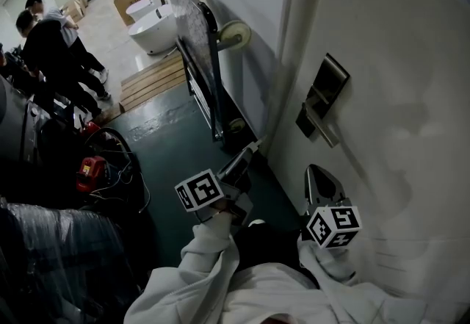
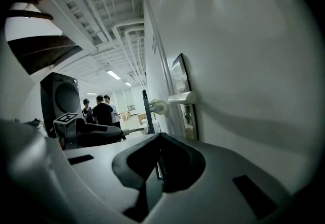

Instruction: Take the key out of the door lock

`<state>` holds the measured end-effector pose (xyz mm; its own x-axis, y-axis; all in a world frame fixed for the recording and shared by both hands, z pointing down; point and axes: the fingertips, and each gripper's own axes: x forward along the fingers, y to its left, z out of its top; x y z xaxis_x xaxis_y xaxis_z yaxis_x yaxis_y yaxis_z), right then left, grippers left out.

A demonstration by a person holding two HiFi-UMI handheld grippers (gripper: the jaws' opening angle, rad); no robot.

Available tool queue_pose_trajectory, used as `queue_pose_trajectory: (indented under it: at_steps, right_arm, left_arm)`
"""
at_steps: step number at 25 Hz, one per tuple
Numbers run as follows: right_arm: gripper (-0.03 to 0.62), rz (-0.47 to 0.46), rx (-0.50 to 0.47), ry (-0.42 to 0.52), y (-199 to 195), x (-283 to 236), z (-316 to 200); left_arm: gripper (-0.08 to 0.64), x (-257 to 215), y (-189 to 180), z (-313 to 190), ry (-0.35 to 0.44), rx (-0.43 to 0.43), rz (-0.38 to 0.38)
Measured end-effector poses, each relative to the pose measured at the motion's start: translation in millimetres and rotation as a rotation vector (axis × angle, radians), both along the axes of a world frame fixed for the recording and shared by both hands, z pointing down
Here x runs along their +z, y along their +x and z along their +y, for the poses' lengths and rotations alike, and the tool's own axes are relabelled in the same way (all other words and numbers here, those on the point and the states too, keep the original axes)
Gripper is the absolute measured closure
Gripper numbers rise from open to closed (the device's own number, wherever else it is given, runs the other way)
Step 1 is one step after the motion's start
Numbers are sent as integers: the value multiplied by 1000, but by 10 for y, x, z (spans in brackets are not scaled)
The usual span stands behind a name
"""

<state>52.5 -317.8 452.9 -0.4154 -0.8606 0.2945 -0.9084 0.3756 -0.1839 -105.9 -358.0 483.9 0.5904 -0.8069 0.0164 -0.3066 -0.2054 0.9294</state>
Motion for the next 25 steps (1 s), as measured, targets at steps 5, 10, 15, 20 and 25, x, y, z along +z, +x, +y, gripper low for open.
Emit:
queue_pose_trajectory:
  at_steps: [5, 10, 15, 20, 25]
  right_arm:
    - [540, -4, -13, 9, -57, -11, -31]
    - [541, 19, -31, 33, -108, -86, -26]
    - [540, 23, -39, 44, -82, -100, -25]
    - [541, 30, -69, 85, -66, -176, 10]
    - [541, 23, -63, 90, -7, -189, 12]
  left_arm:
    - [535, -139, -18, 33, 89, 7, -156]
    - [535, -269, -66, 68, 211, 3, -355]
    - [535, -337, -132, 94, 326, -20, -532]
    - [535, -373, -149, 129, 419, -43, -706]
    - [535, -403, -58, 223, 493, -17, -771]
